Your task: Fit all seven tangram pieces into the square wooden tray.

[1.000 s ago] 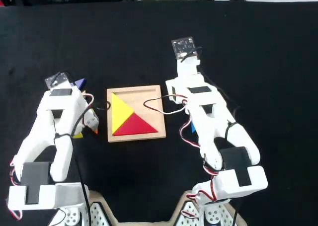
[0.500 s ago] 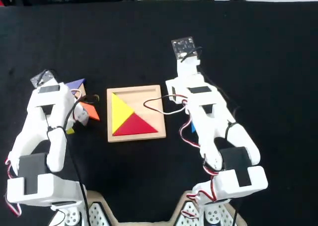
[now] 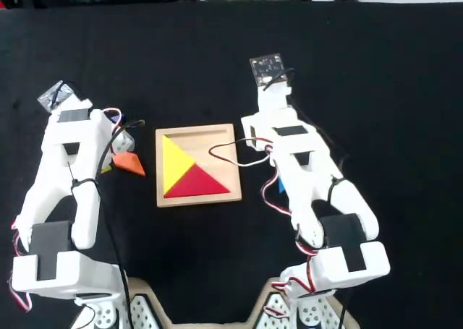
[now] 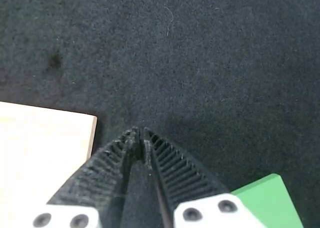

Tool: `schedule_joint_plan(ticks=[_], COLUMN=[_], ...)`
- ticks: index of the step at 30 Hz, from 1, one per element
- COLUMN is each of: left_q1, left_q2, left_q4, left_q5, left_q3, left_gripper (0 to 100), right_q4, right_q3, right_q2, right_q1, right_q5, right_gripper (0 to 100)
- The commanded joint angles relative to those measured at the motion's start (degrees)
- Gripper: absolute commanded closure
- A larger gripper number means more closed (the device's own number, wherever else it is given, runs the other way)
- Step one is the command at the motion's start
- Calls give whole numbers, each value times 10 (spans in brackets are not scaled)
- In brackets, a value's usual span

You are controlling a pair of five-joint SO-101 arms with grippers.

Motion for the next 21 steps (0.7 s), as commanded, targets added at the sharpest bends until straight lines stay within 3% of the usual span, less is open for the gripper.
schedule_joint_plan(ticks=[1, 5, 10, 17, 21], left_q1=[-3, -6, 1, 2, -2], left_q2=[-4, -4, -5, -4, -4], left_q4=[-22, -43, 16, 11, -41], left_q5=[4, 13, 116, 147, 147], left_q3=[-29, -20, -3, 43, 50], left_gripper=[777, 777, 776, 777, 777], right_q4=[-4, -4, -4, -4, -4], right_q3=[-40, -40, -40, -40, -40], right_q2=[-1, -1, -1, -1, -1], right_q1=[7, 7, 7, 7, 7], right_q5=[1, 1, 1, 1, 1], right_gripper=[987, 987, 987, 987, 987])
